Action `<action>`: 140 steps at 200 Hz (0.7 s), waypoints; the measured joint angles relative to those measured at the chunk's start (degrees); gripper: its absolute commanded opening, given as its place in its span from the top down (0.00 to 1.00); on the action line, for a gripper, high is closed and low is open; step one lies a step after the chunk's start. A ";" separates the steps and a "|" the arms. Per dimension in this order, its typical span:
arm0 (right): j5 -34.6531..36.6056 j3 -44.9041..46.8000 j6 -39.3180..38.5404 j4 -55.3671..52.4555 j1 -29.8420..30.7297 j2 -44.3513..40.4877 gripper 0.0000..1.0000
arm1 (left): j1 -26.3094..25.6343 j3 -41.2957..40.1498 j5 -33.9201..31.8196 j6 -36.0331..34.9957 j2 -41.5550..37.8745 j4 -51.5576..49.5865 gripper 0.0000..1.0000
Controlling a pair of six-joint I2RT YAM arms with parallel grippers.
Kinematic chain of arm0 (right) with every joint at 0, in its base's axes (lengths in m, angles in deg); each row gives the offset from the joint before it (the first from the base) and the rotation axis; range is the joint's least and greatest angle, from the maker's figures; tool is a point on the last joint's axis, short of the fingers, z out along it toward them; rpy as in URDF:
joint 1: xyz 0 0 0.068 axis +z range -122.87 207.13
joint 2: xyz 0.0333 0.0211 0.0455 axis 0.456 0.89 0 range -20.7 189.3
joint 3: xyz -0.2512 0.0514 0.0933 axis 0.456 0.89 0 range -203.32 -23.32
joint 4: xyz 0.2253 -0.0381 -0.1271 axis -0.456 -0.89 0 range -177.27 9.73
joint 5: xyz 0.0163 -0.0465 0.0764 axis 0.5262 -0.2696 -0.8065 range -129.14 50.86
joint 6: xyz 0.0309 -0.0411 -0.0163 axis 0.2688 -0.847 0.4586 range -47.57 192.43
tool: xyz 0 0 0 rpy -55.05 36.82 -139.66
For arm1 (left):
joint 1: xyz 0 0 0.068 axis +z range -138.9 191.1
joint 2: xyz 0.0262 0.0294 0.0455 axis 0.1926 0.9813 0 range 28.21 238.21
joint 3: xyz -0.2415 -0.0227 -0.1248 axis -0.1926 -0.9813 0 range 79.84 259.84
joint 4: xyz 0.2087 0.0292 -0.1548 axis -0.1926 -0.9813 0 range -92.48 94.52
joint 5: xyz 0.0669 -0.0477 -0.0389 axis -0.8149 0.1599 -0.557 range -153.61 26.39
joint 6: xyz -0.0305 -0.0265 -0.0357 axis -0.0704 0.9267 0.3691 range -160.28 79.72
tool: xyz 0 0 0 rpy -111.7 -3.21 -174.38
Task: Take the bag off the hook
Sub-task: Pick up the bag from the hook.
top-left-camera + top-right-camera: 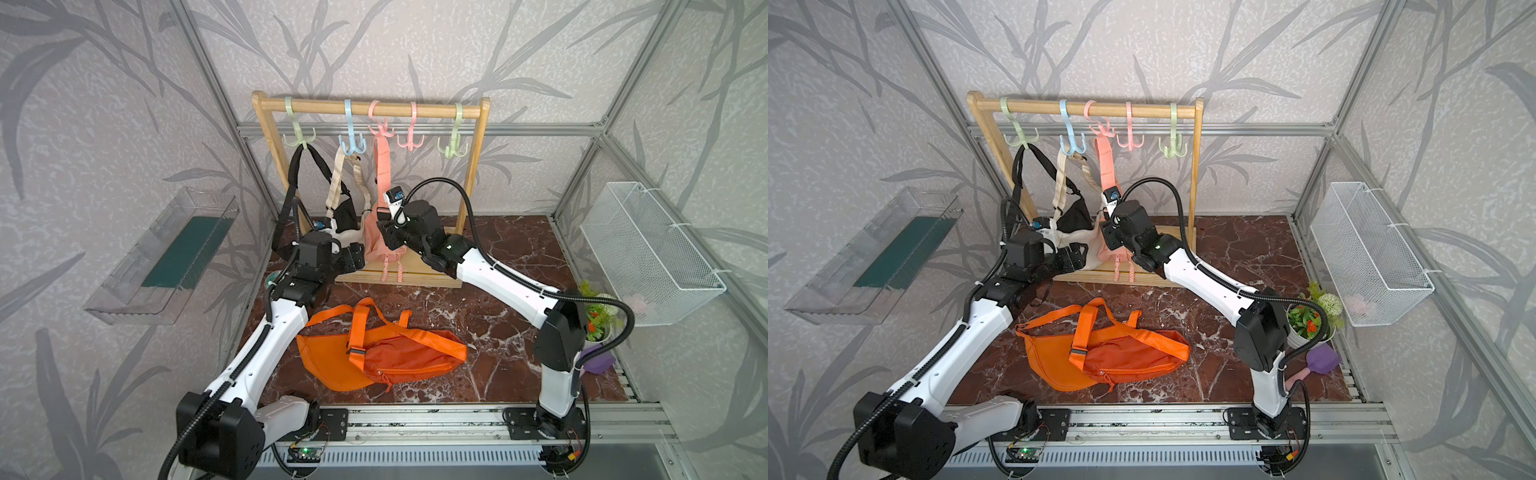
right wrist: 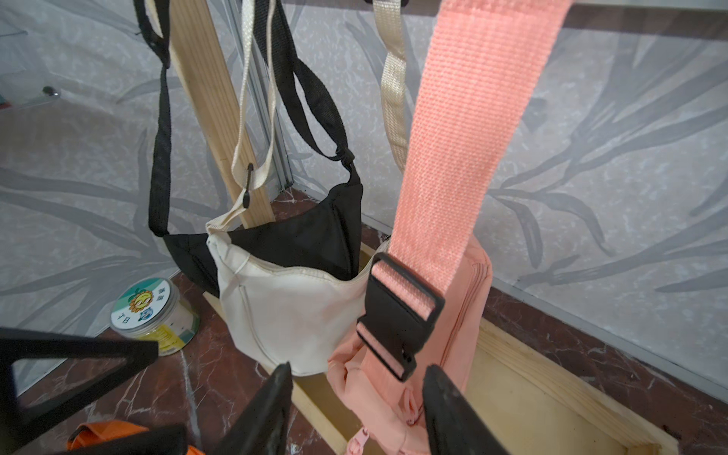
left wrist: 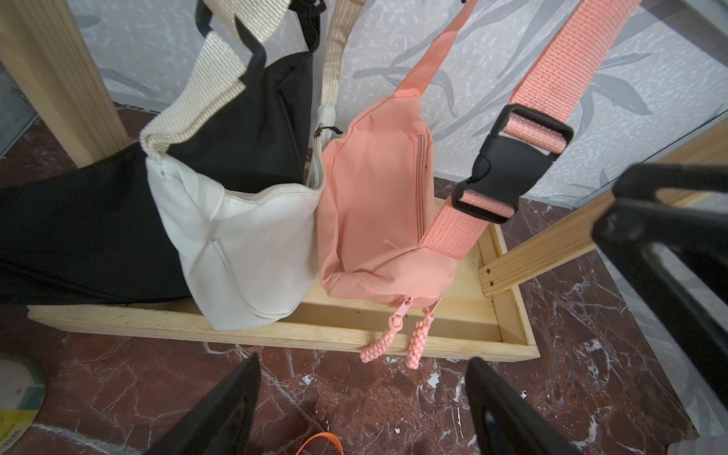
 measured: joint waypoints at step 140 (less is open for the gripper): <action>9.57 -39.06 -1.29 -9.64 -0.35 22.86 0.90 | -0.90 0.24 0.20 -0.74 -1.49 -0.26 0.16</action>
